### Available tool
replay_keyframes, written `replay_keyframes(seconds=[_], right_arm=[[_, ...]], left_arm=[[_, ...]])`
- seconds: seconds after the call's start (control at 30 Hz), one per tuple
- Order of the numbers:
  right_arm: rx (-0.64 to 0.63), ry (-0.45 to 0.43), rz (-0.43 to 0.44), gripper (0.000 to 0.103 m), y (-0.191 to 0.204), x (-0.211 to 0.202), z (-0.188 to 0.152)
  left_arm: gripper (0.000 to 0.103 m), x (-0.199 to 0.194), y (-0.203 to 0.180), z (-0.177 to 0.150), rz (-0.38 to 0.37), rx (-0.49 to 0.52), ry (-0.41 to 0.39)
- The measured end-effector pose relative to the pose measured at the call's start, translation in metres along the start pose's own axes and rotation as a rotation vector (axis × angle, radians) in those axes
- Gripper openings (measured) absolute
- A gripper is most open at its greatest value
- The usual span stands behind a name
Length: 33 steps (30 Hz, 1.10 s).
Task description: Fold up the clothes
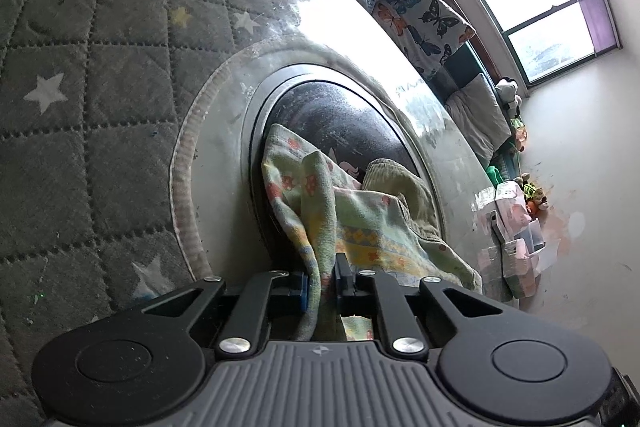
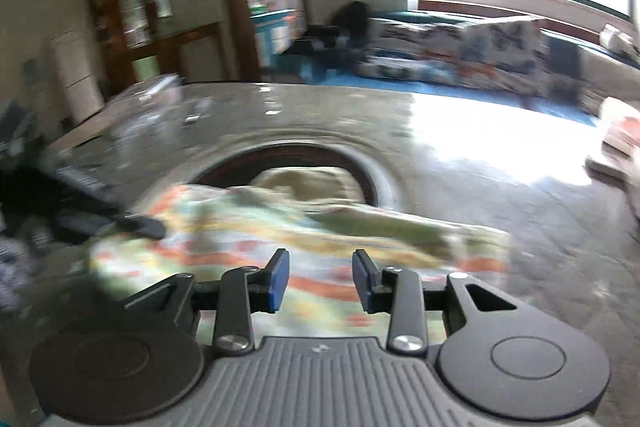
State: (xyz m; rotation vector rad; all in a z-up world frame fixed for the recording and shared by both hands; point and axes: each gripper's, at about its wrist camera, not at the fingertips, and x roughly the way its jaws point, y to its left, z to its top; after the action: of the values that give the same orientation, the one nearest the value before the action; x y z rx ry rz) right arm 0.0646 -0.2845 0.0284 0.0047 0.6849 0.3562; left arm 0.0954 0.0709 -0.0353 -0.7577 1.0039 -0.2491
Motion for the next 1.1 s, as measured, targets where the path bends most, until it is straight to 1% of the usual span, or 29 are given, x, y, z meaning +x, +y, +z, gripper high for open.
replay_keyframes(seconds=[0.1, 0.23, 0.3, 0.5, 0.63, 0.73, 0.8, 0.83, 0.9, 0.93, 0.97, 1.03, 1.1], right_arm=[[0.051, -0.003, -0.074, 0.040, -0.026, 0.006, -0.002], [0.115, -0.020, -0.131, 0.052, -0.051, 0.011, -0.004], [0.150, -0.025, -0.149, 0.052, -0.061, 0.014, -0.005], [0.208, 0.003, -0.149, 0.053, -0.081, 0.028, -0.009], [0.217, -0.003, -0.148, 0.054, -0.079, 0.031, -0.012], [0.216, -0.002, -0.130, 0.053, -0.074, 0.031, -0.011], [0.200, -0.003, -0.128, 0.049, -0.070, 0.031, -0.012], [0.196, -0.006, -0.129, 0.039, -0.068, 0.032, -0.012], [0.202, -0.007, -0.121, 0.031, -0.066, 0.032, -0.013], [0.208, -0.007, -0.115, 0.025, -0.066, 0.032, -0.013], [0.214, -0.006, -0.110, 0.016, -0.066, 0.032, -0.013], [0.222, -0.009, -0.100, 0.011, -0.065, 0.030, -0.014], [0.217, -0.022, -0.099, 0.009, -0.063, 0.027, -0.014]], left_arm=[[0.013, 0.000, -0.001, 0.000, 0.006, 0.002, 0.002], [0.013, 0.001, 0.000, 0.000, 0.014, 0.002, 0.004], [0.013, 0.002, 0.000, 0.000, 0.018, 0.001, 0.005], [0.013, 0.003, -0.001, 0.001, 0.025, 0.003, 0.007], [0.013, 0.004, -0.002, 0.001, 0.029, 0.007, 0.006], [0.013, 0.004, -0.003, 0.001, 0.032, 0.015, 0.005], [0.013, 0.004, -0.003, 0.002, 0.032, 0.016, 0.005], [0.013, 0.004, -0.003, 0.002, 0.032, 0.017, 0.004], [0.013, 0.004, -0.003, 0.002, 0.033, 0.021, 0.003], [0.013, 0.004, -0.004, 0.002, 0.033, 0.023, 0.002], [0.013, 0.004, -0.005, 0.002, 0.033, 0.028, 0.001], [0.013, 0.003, -0.007, 0.001, 0.035, 0.046, -0.006], [0.013, 0.002, -0.011, 0.001, 0.035, 0.072, -0.015]])
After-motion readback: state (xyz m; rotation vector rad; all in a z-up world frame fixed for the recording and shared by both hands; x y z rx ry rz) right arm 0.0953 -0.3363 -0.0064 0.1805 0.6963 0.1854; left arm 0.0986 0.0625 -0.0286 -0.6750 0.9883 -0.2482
